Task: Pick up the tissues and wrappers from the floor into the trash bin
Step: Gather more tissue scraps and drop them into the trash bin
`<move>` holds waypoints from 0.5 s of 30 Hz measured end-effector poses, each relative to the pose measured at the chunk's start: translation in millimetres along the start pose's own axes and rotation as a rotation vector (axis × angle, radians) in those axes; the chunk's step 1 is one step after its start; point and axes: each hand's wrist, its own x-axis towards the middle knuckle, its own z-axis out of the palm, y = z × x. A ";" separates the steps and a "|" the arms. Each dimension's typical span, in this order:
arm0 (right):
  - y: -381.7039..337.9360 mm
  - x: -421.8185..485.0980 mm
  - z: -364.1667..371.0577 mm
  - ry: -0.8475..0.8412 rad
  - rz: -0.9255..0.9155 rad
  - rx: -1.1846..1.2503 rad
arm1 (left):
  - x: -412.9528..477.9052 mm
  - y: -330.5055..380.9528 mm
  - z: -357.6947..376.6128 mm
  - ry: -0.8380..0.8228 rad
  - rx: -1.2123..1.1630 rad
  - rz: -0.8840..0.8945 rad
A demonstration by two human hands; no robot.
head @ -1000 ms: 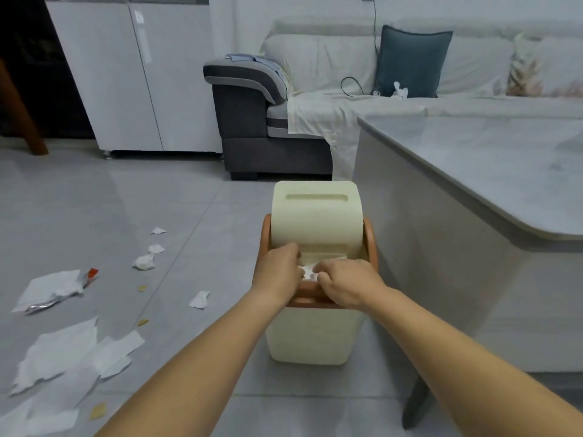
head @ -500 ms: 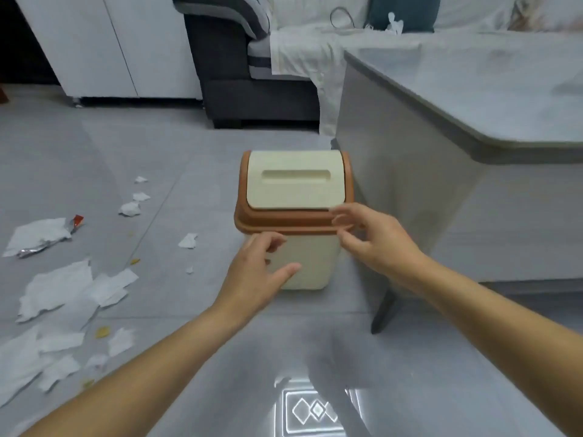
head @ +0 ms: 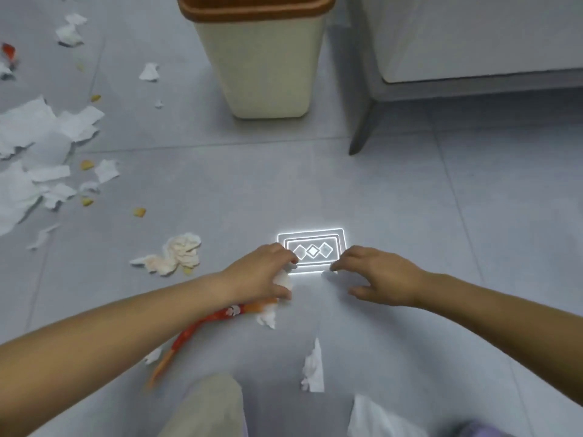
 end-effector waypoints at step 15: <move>-0.3 -83.4 115.0 -0.329 -0.299 -0.151 | -38.2 56.7 81.5 -0.279 0.531 0.548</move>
